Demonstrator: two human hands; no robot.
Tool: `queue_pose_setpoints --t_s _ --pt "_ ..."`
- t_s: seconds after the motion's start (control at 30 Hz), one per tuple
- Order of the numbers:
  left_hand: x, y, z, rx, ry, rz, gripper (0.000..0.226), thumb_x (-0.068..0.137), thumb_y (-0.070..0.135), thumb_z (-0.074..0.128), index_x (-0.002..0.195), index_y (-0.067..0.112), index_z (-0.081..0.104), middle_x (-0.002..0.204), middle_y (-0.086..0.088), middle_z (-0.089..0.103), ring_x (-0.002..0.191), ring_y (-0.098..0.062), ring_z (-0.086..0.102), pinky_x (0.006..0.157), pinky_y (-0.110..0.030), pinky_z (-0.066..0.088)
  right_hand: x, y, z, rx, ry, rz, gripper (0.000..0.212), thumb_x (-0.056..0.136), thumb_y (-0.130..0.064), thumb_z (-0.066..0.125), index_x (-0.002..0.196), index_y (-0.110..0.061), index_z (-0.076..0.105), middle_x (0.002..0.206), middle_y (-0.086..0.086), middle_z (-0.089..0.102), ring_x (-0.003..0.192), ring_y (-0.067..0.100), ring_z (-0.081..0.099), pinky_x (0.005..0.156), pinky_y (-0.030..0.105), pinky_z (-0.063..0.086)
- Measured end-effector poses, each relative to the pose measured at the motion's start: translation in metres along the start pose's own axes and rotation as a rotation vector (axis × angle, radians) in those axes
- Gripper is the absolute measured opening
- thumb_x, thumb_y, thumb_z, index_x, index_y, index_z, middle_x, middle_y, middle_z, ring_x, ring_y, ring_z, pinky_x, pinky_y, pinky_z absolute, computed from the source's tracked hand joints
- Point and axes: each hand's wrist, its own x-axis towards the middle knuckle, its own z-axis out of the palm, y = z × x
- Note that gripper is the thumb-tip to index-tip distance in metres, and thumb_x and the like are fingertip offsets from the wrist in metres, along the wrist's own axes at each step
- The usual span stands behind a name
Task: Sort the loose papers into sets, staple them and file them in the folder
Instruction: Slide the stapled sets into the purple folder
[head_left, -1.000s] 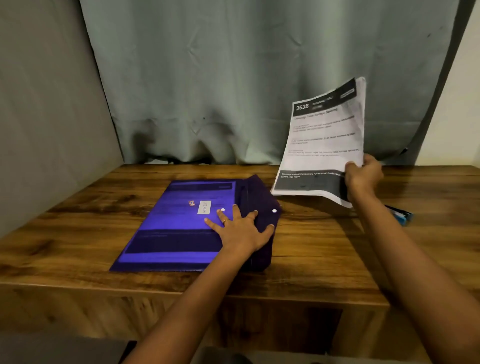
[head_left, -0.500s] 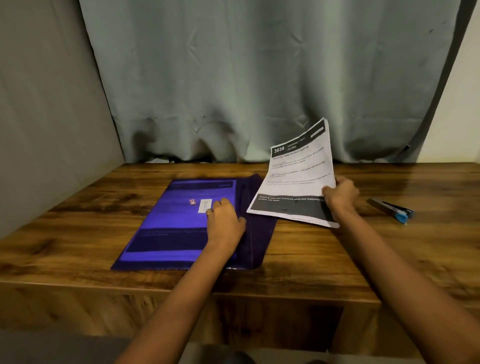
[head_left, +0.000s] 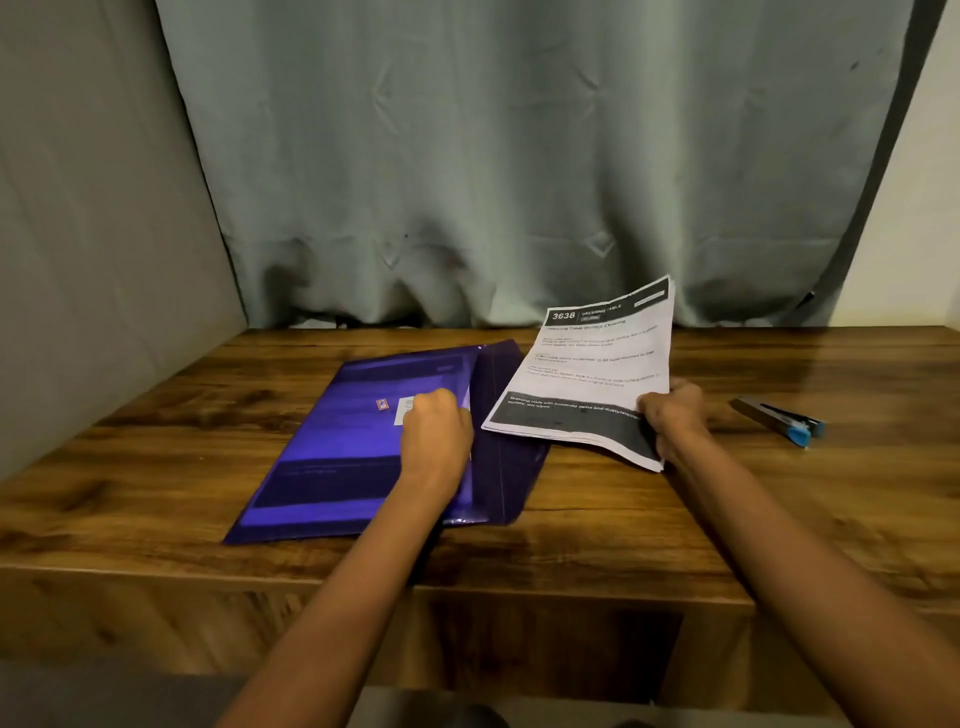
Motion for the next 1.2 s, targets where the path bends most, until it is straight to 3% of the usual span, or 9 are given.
queue_pose_setpoints --t_s 0.17,0.43,0.57,0.67,0.8,0.93,1.03,1.2 --pt "0.003 -0.011 0.0 -0.179 0.084 -0.054 0.022 0.09 0.008 0.049 0.07 -0.002 0.051 0.07 -0.019 0.049 0.075 -0.039 0.051 0.06 -0.033 0.026 -0.007 0.0 0.004 0.155 -0.05 0.111 0.041 0.082 0.017 0.052 0.118 -0.002 0.057 0.121 0.015 0.063 0.103 0.032 0.062 0.082 0.034 0.052" --pt "0.001 -0.02 0.004 -0.302 0.138 -0.066 0.027 0.088 0.008 0.051 0.062 0.0 0.05 0.053 -0.005 0.04 0.056 -0.023 0.038 0.052 -0.026 0.02 -0.02 0.001 0.013 0.221 -0.077 0.128 0.037 0.085 0.017 0.049 0.115 -0.004 0.057 0.121 0.017 0.062 0.105 0.034 0.061 0.089 0.041 0.052" --pt "0.003 -0.022 0.003 -0.321 0.135 -0.085 0.027 0.088 0.008 0.051 0.062 0.002 0.051 0.057 -0.011 0.047 0.058 -0.029 0.043 0.056 -0.027 0.027 -0.029 0.002 0.016 0.166 -0.044 0.061 0.038 0.084 0.013 0.053 0.118 -0.004 0.057 0.12 0.01 0.063 0.103 0.029 0.061 0.083 0.032 0.052" --pt "0.005 -0.023 0.001 -0.357 0.138 -0.071 0.027 0.087 0.007 0.052 0.062 -0.004 0.054 0.059 -0.018 0.054 0.06 -0.033 0.051 0.057 -0.029 0.03 -0.033 0.003 0.018 0.13 -0.032 0.038 0.038 0.083 0.01 0.054 0.117 -0.007 0.059 0.12 0.011 0.064 0.103 0.028 0.062 0.087 0.034 0.053" --pt "0.005 -0.024 0.001 -0.361 0.135 -0.064 0.029 0.086 0.007 0.052 0.059 -0.001 0.05 0.055 -0.013 0.049 0.057 -0.028 0.047 0.056 -0.029 0.028 -0.041 0.003 0.021 0.095 -0.037 0.025 0.037 0.083 0.007 0.057 0.116 -0.01 0.06 0.12 0.011 0.065 0.104 0.027 0.062 0.088 0.033 0.052" --pt "0.004 -0.021 0.0 -0.344 0.134 -0.066 0.026 0.088 0.01 0.053 0.064 0.0 0.055 0.061 -0.015 0.055 0.061 -0.03 0.052 0.057 -0.029 0.032 -0.049 0.002 0.023 0.06 -0.067 0.006 0.035 0.083 0.007 0.056 0.116 -0.007 0.059 0.119 0.012 0.065 0.104 0.028 0.061 0.09 0.035 0.052" --pt "0.002 -0.016 -0.002 -0.285 0.137 -0.038 0.025 0.09 0.012 0.052 0.069 0.001 0.058 0.065 -0.011 0.054 0.06 -0.023 0.046 0.056 -0.028 0.031 -0.059 0.002 0.026 -0.003 -0.144 -0.041 0.032 0.079 0.007 0.056 0.107 -0.005 0.065 0.115 0.011 0.067 0.099 0.028 0.063 0.089 0.041 0.054" --pt "0.002 -0.013 0.001 -0.207 0.123 -0.035 0.026 0.09 0.015 0.051 0.071 0.0 0.059 0.07 -0.015 0.059 0.066 -0.031 0.051 0.057 -0.031 0.034 -0.073 -0.005 0.029 -0.103 -0.322 -0.1 0.036 0.077 0.012 0.056 0.111 0.002 0.065 0.116 0.014 0.067 0.101 0.029 0.063 0.089 0.04 0.053"
